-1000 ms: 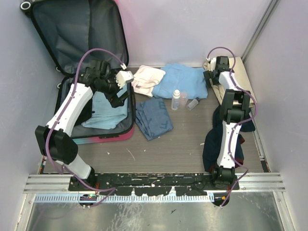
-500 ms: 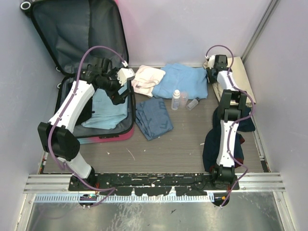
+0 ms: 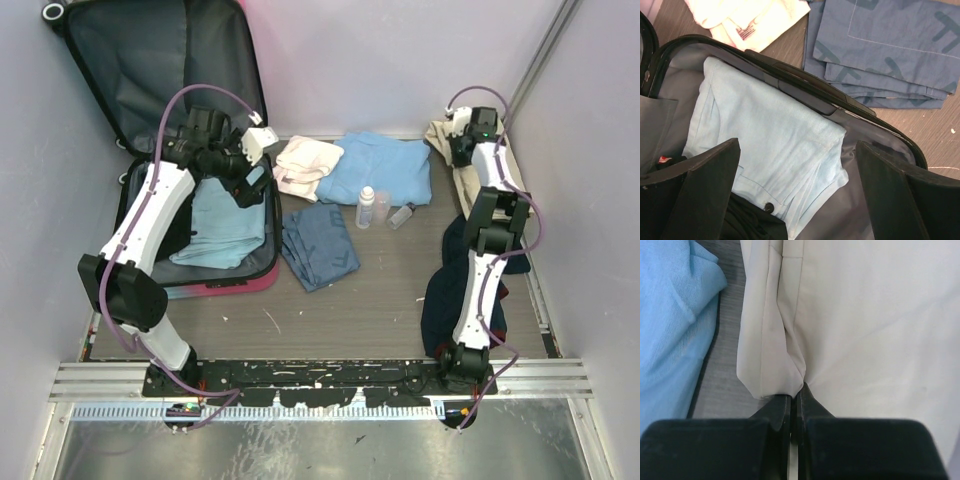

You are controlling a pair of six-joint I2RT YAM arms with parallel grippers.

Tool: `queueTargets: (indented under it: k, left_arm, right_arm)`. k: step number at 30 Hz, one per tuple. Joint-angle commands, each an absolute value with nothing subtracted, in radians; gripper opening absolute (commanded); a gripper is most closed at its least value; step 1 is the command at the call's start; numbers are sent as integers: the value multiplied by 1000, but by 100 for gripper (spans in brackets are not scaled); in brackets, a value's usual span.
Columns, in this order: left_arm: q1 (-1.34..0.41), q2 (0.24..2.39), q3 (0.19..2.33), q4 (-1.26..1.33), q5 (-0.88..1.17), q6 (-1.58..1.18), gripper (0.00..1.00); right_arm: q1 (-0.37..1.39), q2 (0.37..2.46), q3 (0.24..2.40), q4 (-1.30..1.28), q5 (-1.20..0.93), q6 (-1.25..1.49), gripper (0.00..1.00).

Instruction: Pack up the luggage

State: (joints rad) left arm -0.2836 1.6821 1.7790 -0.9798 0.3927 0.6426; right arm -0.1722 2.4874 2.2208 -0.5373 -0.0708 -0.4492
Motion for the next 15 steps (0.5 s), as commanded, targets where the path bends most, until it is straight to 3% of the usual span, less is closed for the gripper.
queueTargets:
  k: [1,15]
  left_arm:
    - [-287,1670,1827,-950,444,568,100]
    - [-292,1682,1895,-892,553,355,100]
  right_arm:
    - [-241,2261,2250,-562,-173,-495,1]
    - [-327,1924,2135,-704,-353,-654,1]
